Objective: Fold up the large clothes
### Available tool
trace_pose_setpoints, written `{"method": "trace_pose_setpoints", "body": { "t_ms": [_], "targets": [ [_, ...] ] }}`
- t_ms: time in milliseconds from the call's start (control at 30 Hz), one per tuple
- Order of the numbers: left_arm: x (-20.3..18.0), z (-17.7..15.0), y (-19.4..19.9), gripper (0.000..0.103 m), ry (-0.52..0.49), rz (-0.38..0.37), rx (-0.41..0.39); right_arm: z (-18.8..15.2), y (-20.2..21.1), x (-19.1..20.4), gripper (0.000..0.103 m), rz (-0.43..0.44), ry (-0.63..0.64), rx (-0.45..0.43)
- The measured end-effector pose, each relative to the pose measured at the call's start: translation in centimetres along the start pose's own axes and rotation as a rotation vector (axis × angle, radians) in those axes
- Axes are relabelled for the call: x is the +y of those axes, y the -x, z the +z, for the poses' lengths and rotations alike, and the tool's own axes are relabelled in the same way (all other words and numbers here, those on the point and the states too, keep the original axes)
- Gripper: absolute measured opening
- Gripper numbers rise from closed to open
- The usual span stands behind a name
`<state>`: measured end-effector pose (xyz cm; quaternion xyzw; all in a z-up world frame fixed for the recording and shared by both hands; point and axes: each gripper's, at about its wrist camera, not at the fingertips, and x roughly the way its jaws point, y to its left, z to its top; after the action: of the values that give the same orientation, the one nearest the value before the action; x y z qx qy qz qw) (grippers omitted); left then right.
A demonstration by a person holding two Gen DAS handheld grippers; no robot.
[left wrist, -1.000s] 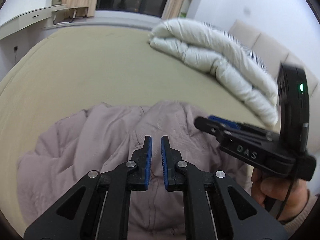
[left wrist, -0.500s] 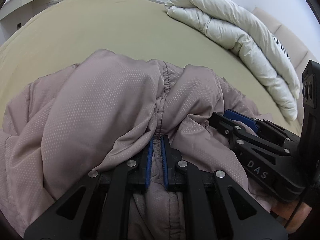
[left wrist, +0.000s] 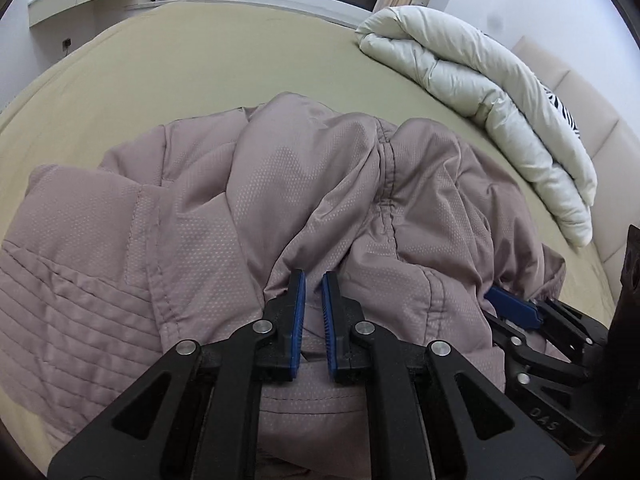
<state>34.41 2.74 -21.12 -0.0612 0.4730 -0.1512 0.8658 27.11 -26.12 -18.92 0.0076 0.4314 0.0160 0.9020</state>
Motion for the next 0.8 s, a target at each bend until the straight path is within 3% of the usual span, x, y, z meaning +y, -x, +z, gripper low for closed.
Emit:
{"method": "trace_pose_setpoints", "body": {
  "t_ms": [100, 200, 233, 300, 333, 400, 533, 667, 700, 733, 767, 800],
  "targets": [
    [-0.2, 0.1, 0.0, 0.009, 0.001, 0.004, 0.012, 0.3, 0.0, 0.5, 0.041, -0.022, 0.006, 0.018],
    [0.2, 0.0, 3.6, 0.009, 0.049, -0.038, -0.027, 0.9, 3.9, 0.3, 0.046, -0.023, -0.049, -0.001],
    [0.4, -0.3, 5.3, 0.009, 0.056, -0.041, -0.05, 1.0, 5.5, -0.1, 0.051, -0.013, -0.062, -0.035],
    [1.1, -2.3, 9.4, 0.009, 0.057, -0.032, -0.081, 0.1, 10.1, -0.5, 0.082, 0.01, -0.083, -0.134],
    [1.7, -3.6, 11.3, 0.009, 0.059, -0.036, -0.085, -0.8, 12.4, -0.7, 0.088, 0.013, -0.099, -0.178],
    [2.8, -6.8, 14.5, 0.009, 0.056, -0.03, -0.081, -3.5, 17.0, -1.1, 0.101, 0.022, -0.137, -0.233],
    [4.6, -15.6, 20.1, 0.009, 0.066, 0.027, -0.021, -9.6, 22.6, -3.0, 0.103, 0.04, -0.201, -0.193],
    [4.8, -25.8, 24.9, 0.01, 0.135, 0.055, 0.057, -18.2, 27.8, -5.2, 0.103, 0.022, -0.319, -0.11],
    [4.9, -28.1, 26.0, 0.013, 0.152, 0.053, 0.065, -19.8, 28.7, -5.9, 0.103, 0.024, -0.356, -0.095],
    [4.9, -29.9, 27.2, 0.024, 0.166, 0.057, 0.068, -21.9, 30.0, -6.6, 0.103, 0.021, -0.399, -0.082],
    [4.8, -31.7, 28.5, 0.046, 0.192, 0.064, 0.063, -23.6, 30.9, -7.3, 0.103, 0.013, -0.432, -0.077],
    [5.1, -33.0, 29.5, 0.061, 0.216, 0.063, 0.053, -25.2, 31.8, -7.6, 0.103, -0.002, -0.46, -0.069]
  ]
}}
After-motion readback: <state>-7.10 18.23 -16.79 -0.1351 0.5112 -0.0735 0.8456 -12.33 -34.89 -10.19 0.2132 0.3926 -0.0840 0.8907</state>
